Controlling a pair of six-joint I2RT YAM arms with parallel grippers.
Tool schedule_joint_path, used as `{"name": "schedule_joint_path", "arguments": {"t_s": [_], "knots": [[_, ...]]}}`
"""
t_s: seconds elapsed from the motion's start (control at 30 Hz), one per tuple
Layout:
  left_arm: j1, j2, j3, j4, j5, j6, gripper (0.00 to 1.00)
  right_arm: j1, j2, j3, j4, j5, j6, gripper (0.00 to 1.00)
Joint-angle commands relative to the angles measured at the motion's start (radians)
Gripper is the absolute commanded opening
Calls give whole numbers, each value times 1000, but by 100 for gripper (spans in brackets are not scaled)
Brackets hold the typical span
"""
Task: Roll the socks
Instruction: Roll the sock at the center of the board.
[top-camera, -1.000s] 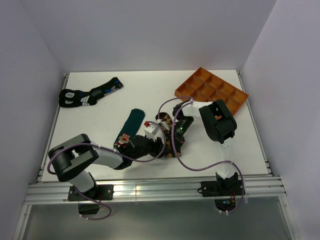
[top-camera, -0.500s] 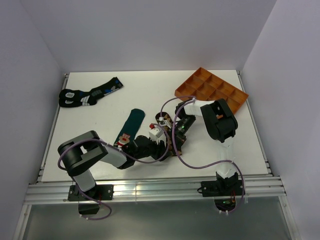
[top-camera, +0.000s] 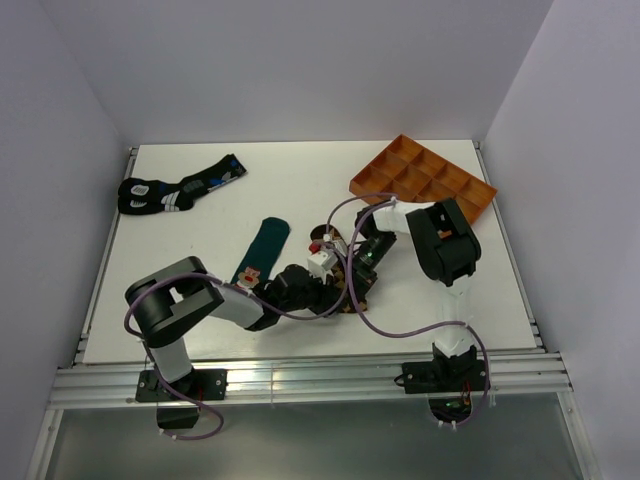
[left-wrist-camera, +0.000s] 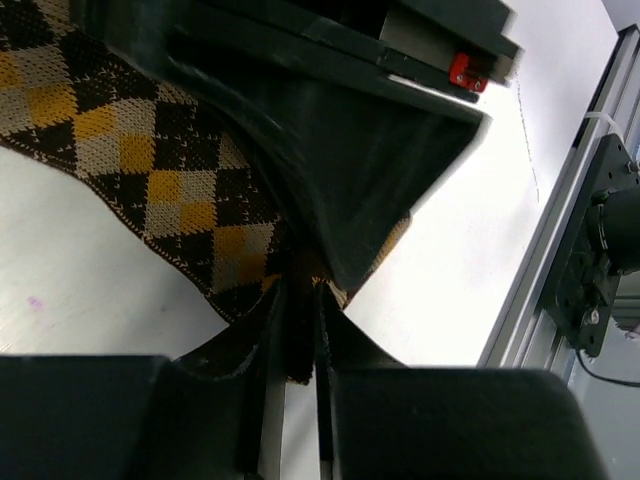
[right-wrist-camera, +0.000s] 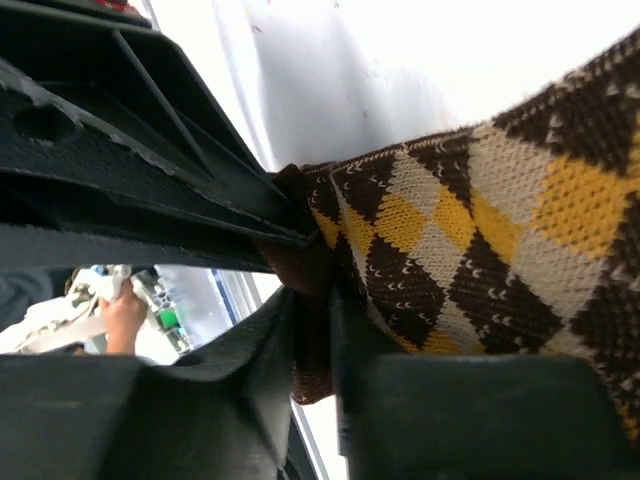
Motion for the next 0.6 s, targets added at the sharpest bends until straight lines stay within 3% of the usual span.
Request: {"name": "schedule_joint_path", "arguments": {"t_s": [0.0,0.27,0.57], "knots": [[-10,32,71,-90,9,-17,0,-5,-93,-36,90,52,41,31],[-11,78,148,-263,-16,-76,0,-25,-261,-124,242,163,172,55],[-7,113,183,-326,13,-143,0,-157,-369,-147,297,184,262,58]]}}
